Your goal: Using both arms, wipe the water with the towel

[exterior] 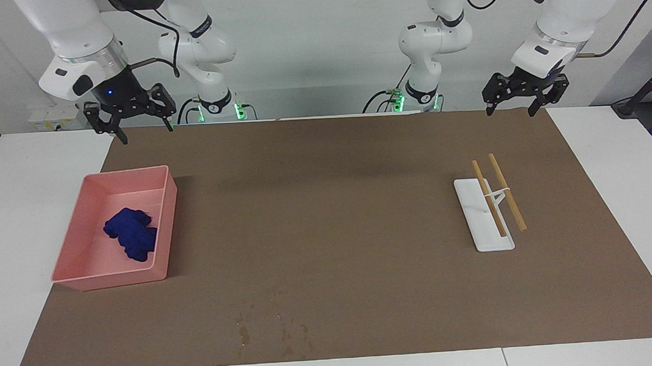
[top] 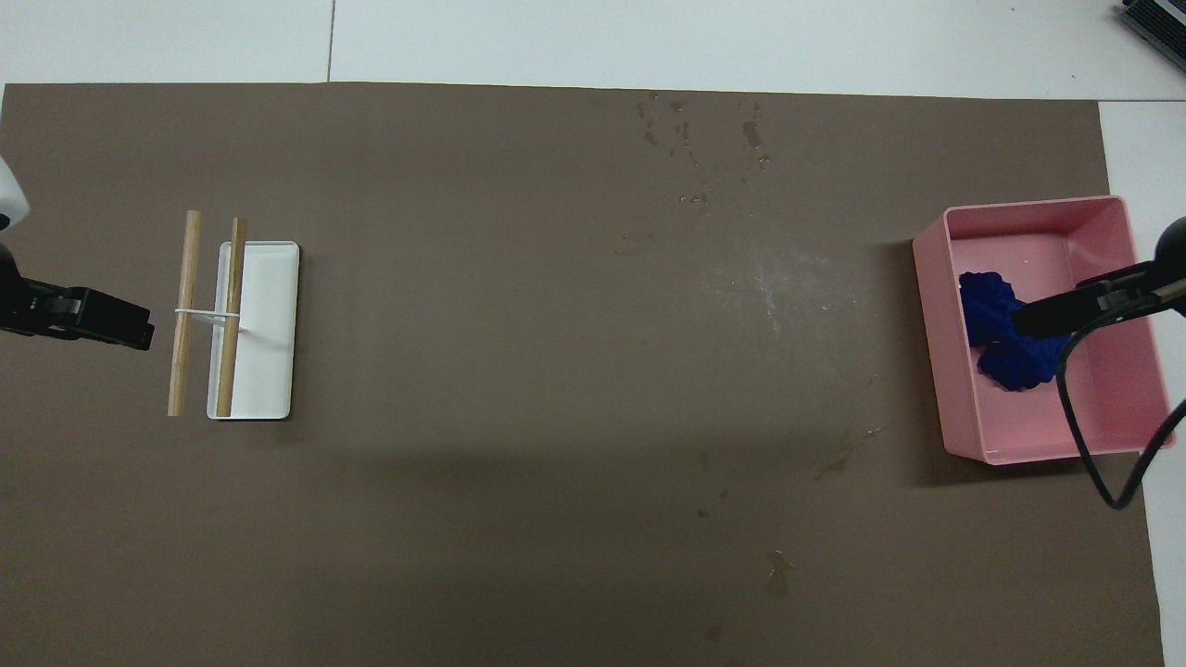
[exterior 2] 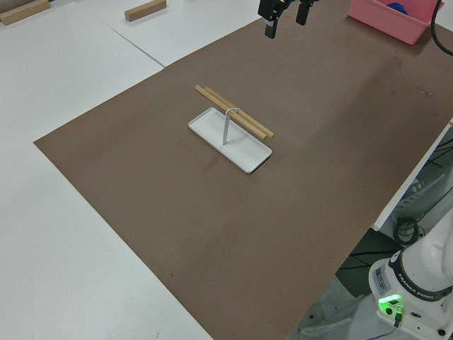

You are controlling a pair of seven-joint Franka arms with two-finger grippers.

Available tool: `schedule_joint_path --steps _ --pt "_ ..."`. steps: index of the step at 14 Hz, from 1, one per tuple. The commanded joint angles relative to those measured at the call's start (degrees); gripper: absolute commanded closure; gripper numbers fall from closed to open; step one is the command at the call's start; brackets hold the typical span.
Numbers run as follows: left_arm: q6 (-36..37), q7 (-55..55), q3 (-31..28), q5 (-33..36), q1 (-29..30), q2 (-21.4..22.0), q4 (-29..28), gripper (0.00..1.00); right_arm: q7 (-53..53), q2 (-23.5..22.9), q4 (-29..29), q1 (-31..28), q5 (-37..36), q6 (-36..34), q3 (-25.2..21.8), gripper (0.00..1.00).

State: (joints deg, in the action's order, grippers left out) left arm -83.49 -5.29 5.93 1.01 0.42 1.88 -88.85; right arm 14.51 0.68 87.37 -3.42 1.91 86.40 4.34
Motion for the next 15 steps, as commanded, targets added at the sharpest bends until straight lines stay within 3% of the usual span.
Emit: schedule_joint_path --steps 1,4,15 --pt "-1.67 0.37 -0.04 -0.22 -0.33 1.72 -1.94 0.00 1.31 0.91 0.87 -0.53 0.46 -0.79 0.05 0.00" --pt "-4.22 0.54 -0.57 -3.02 0.28 1.64 -2.21 0.00 1.31 0.91 0.87 -0.53 0.46 -0.79 -0.03 0.00" --pt "-4.30 -1.48 -0.83 -2.95 2.21 2.34 -3.88 0.00 1.22 0.99 0.78 -0.62 -1.74 -0.70 -0.03 0.00"
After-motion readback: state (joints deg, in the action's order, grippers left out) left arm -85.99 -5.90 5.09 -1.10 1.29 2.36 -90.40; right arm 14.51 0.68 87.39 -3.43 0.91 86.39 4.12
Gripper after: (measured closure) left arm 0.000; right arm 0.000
